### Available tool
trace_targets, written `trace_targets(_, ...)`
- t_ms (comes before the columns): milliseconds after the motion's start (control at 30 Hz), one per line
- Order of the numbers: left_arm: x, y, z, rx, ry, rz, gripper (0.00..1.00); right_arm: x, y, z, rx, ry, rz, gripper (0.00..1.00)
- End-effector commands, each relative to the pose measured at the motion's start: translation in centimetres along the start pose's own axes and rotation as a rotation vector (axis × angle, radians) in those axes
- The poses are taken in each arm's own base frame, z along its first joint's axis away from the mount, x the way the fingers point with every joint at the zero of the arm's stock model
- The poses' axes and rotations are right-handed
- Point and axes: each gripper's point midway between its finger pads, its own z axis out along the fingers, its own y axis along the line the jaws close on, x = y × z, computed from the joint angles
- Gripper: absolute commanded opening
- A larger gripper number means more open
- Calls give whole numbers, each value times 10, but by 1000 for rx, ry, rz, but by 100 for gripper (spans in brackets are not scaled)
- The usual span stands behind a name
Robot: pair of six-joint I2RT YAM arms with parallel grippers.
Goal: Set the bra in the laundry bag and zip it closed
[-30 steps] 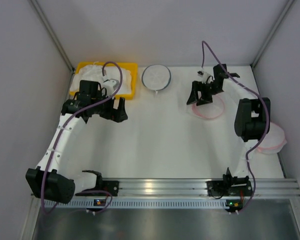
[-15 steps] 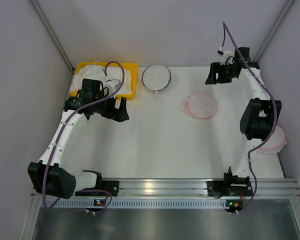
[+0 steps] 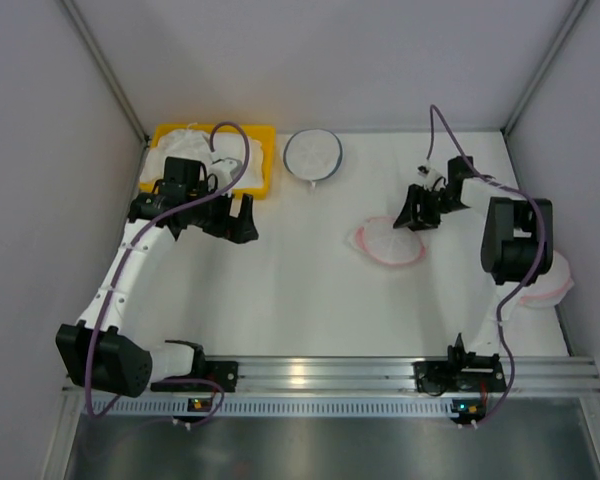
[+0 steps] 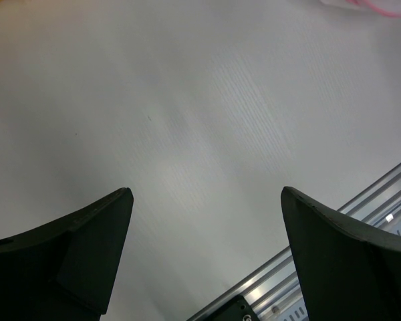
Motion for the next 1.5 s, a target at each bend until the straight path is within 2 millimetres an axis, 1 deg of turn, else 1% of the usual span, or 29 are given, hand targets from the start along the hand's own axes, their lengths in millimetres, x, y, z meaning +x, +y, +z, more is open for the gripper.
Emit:
trace_targets(0,-11,-6,-10,12,-48,22,98,17,42,-11,-93,-15,18,53)
trace_targets(33,-9,-6,-9,14,-44,19,98,36,43,-9,-101,15,50,53)
trace_targets(67,-7,-7,-8,18,-39,14,98,38,51,-16,-108,-3,58,54)
trace_targets(133,-5,-8,-8,26,-36,10,98,55,76,-18,-129,-13,16,58)
trace_targets(233,-1,-14,-6,63,-29,16,98,71,95,-26,-153,2,4,61)
trace_targets(300,5,-22,-3,120,-18,6,98,78,104,-29,-184,26,9,59)
trace_targets(367,6,-42,2,246,-29,-26,97,88,100,-23,-174,55,5,56)
trace_targets(400,21,-47,12,298,0,-66,95,92,94,-20,-150,65,8,54)
trace_targets(433,15,-61,14,407,-42,-60,88,100,88,-13,-141,93,20,50)
trace_targets(467,18,-66,19,441,-36,-121,86,103,85,-10,-138,105,12,48)
trace_targets(500,31,-68,27,472,-18,-167,84,105,82,-8,-128,118,16,45)
trace_targets(533,32,-68,35,486,-22,-195,82,107,78,-5,-121,133,24,38)
trace_targets(567,23,-69,39,502,-61,-218,78,108,76,-4,-117,139,14,36)
trace_targets(633,34,-72,59,505,-29,-244,74,111,73,-1,-106,159,14,29)
trace_targets(667,31,-74,67,497,-38,-225,72,113,72,0,-106,165,14,28)
trace_targets(700,38,-90,75,518,-6,-192,72,114,73,1,-105,167,7,28)
trace_targets(733,45,-94,87,514,25,-191,72,118,72,2,-104,173,9,23)
trace_targets(767,42,-100,96,511,16,-180,72,120,72,3,-100,177,4,21)
trace_targets(800,53,-114,109,529,61,-176,72,124,73,5,-99,188,2,19)
trace_targets(833,58,-117,118,527,73,-193,72,126,73,7,-96,199,-4,13)
trace_targets(933,68,-123,147,523,121,-290,63,137,76,13,-94,246,-11,4)
trace_targets(967,69,-124,153,528,120,-289,60,140,75,15,-90,258,-9,2)
trace_targets(1000,77,-122,165,518,149,-301,54,145,76,18,-88,279,-9,0)
trace_targets(1100,84,-118,182,509,178,-317,48,154,75,25,-92,318,-58,0)
trace_targets(1167,83,-119,189,522,184,-334,47,156,77,28,-95,325,-65,0)
trace_targets(1200,88,-118,194,529,202,-349,46,155,79,30,-99,330,-72,0)
trace_targets(1233,84,-122,195,553,195,-368,46,157,79,32,-99,340,-70,0)
trace_targets(1367,80,-133,195,623,207,-402,45,159,82,34,-99,366,-77,0)
trace_targets(1467,79,-134,193,631,213,-420,46,153,95,29,-142,361,-106,0)
